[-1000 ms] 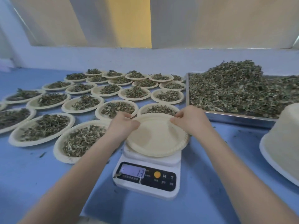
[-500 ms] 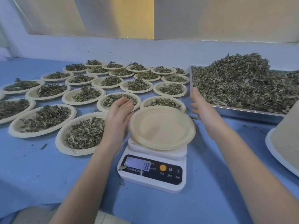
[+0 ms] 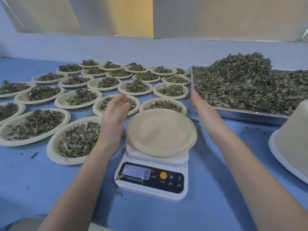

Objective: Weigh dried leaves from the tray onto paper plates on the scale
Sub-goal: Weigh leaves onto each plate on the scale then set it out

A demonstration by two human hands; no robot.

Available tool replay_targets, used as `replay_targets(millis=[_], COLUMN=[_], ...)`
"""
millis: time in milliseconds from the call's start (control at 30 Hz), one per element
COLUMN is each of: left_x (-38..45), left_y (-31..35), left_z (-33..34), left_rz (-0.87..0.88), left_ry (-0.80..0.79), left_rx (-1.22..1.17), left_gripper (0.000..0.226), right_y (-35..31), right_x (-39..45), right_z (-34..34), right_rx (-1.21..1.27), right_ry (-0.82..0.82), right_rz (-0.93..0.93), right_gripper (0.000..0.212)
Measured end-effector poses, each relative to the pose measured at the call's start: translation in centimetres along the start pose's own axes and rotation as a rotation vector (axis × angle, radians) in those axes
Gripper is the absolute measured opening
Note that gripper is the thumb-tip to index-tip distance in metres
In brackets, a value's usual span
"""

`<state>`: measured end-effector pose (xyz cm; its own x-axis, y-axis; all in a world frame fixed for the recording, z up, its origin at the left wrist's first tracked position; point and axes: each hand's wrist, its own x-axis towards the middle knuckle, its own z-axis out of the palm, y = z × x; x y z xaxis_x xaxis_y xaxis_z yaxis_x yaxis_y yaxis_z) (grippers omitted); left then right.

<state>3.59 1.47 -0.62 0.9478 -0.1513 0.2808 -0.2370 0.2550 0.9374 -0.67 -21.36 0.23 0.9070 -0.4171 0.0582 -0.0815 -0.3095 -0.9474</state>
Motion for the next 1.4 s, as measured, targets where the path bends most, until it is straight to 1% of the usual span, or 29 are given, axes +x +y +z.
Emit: replay_targets(millis=[67, 133, 167, 233, 267, 367, 467, 567, 667, 800, 900, 967, 1033, 1133, 1167, 1233, 1267, 1333, 1367, 1400], left_x=[0.6, 1.4, 1.9, 3.2, 3.9, 5.9, 7.6, 9.1, 10.2, 11.5, 12.5, 12.9, 13.2, 13.4, 13.4, 13.1, 12.8, 12.4, 12.3, 12.2], left_y=[0.3, 0.8, 1.0, 1.8, 2.2, 3.3, 3.7, 3.4, 3.1, 2.7, 2.4, 2.4, 2.4, 2.2, 2.2, 2.2, 2.2, 2.1, 2.0, 1.9], left_z=[0.1, 0.3, 0.5, 1.2, 1.6, 3.2, 4.8, 5.6, 6.0, 6.4, 6.0, 5.4, 4.8, 4.6, 4.8, 5.4, 5.7, 6.1, 6.3, 6.3], left_rz=[0.011, 0.014, 0.008, -0.024, -0.044, -0.066, -0.079, -0.090, -0.110, -0.108, -0.100, -0.104, -0.112, -0.103, -0.102, -0.102, -0.105, -0.111, -0.112, -0.113], left_ry=[-0.021, -0.050, -0.071, -0.136, -0.184, -0.338, -0.426, -0.468, -0.518, -0.579, -0.616, -0.620, -0.594, -0.532, -0.532, -0.558, -0.576, -0.595, -0.593, -0.590], left_rx=[0.026, 0.067, 0.097, 0.177, 0.217, 0.318, 0.438, 0.521, 0.560, 0.648, 0.716, 0.752, 0.735, 0.709, 0.709, 0.708, 0.708, 0.714, 0.715, 0.715], left_gripper=[0.043, 0.051, 0.053, 0.051, 0.051, 0.050, 0.037, 0.022, 0.020, 0.019, 0.031, 0.040, 0.043, 0.042, 0.041, 0.040, 0.039, 0.036, 0.034, 0.034], right_y=[0.1, 0.2, 0.1, 0.1, 0.2, 0.8, 1.2, 1.2, 1.2, 1.2, 2.1, 2.7, 2.8, 0.5, -0.2, -0.5, -0.2, 0.7, 1.2, 1.4], right_x=[0.0, 0.5, 0.9, 2.2, 3.0, 6.3, 10.4, 14.4, 18.5, 22.9, 25.1, 25.2, 24.7, 22.7, 21.9, 20.4, 19.5, 17.4, 16.6, 15.8], right_z=[-0.1, -0.6, -1.0, -2.0, -2.5, -4.1, -5.7, -6.9, -7.9, -7.7, -6.4, -5.6, -5.7, -7.1, -7.5, -7.7, -7.2, -6.2, -6.0, -6.0], right_rx=[-0.015, -0.082, -0.147, -0.325, -0.419, -0.643, -0.789, -0.786, -0.819, -0.995, -1.087, -1.144, -1.139, -0.927, -0.903, -1.045, -1.101, -1.046, -0.984, -0.939], right_ry=[0.023, 0.148, 0.225, 0.346, 0.380, 0.404, 0.308, 0.163, 0.089, -0.047, -0.159, -0.208, -0.223, -0.274, -0.273, -0.239, -0.261, -0.372, -0.390, -0.370], right_rz=[-0.029, -0.089, -0.111, -0.119, -0.108, -0.052, 0.063, 0.155, 0.106, -0.006, 0.010, 0.052, 0.082, 0.196, 0.190, 0.090, 0.057, 0.090, 0.105, 0.110], right_gripper=[0.059, 0.041, 0.036, 0.036, 0.037, 0.041, 0.049, 0.057, 0.055, 0.052, 0.052, 0.049, 0.045, 0.037, 0.038, 0.047, 0.050, 0.052, 0.052, 0.052])
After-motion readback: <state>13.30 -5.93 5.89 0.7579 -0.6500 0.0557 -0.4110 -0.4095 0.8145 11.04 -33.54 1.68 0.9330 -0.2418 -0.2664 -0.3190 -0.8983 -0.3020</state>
